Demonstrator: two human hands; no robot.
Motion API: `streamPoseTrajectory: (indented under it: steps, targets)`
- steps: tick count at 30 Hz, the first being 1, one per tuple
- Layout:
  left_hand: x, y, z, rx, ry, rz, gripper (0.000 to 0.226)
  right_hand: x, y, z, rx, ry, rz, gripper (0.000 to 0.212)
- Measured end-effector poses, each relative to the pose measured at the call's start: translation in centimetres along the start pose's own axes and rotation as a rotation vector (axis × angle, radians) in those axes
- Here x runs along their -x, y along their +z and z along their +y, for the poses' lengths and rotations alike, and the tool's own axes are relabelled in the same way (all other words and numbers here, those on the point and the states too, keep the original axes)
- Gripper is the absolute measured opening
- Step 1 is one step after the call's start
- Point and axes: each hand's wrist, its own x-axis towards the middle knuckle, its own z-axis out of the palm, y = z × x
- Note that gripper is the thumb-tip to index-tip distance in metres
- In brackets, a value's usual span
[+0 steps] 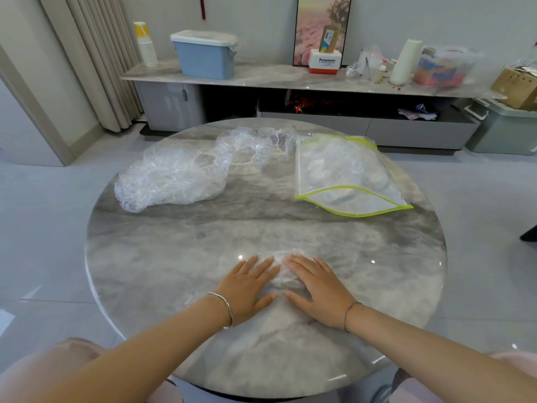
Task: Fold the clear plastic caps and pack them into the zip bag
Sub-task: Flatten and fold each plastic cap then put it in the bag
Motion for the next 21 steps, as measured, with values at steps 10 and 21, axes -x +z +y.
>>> streamPoseTrajectory:
  steps: [10,21]
  targets:
    - [-0.7,-0.8,-1.0,-0.001,0.037,0.271,0.064,-0.5,-0.3,0.7,0.104,-0.111,0.086,0.037]
    - [-1.3,-1.6,-2.2,0.272,-0.092,0.401,0.046,-1.3,-0.4,1.4,-0.018,0.069,0.198,0.02]
